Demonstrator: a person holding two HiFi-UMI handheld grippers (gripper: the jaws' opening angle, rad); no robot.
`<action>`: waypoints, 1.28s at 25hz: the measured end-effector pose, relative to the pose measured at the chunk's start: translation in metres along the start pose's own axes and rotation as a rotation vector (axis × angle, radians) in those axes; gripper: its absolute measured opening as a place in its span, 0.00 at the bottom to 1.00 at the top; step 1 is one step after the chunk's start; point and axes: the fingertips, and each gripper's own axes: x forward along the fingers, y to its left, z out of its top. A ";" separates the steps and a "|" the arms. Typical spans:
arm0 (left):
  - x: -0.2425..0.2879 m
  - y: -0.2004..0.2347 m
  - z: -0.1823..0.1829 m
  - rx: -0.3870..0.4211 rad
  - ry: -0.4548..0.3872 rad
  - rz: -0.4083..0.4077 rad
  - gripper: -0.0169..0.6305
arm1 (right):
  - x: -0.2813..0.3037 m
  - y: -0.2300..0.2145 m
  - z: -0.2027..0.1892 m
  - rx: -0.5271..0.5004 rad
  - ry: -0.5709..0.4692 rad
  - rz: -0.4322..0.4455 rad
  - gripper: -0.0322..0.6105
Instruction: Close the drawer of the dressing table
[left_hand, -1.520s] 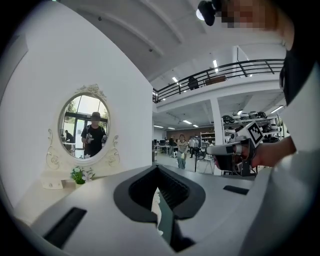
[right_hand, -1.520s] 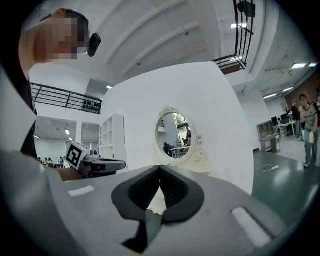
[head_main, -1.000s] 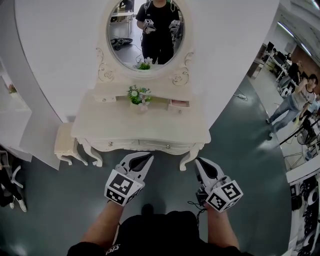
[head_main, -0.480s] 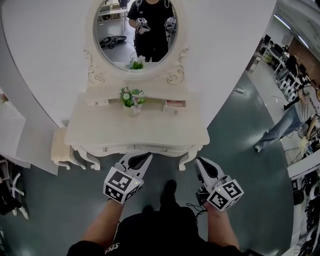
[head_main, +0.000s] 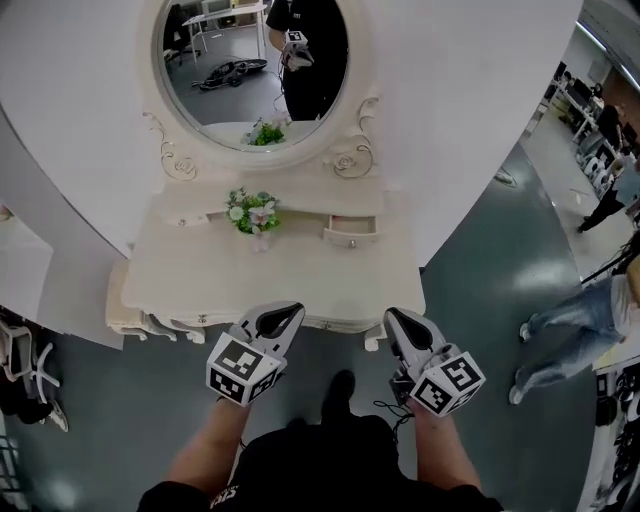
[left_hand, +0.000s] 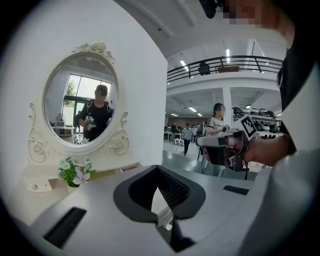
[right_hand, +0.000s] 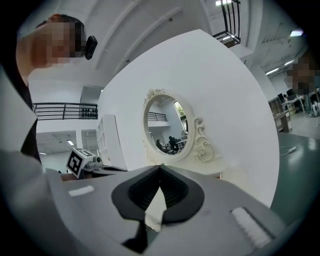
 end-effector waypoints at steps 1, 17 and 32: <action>0.010 0.002 0.003 -0.006 0.007 0.001 0.03 | 0.005 -0.008 0.001 0.006 0.007 0.012 0.07; 0.100 0.022 0.032 -0.055 0.044 0.023 0.03 | 0.040 -0.090 0.012 0.039 0.079 0.077 0.07; 0.107 0.092 0.021 -0.075 0.020 -0.026 0.03 | 0.109 -0.092 -0.005 0.009 0.153 -0.080 0.07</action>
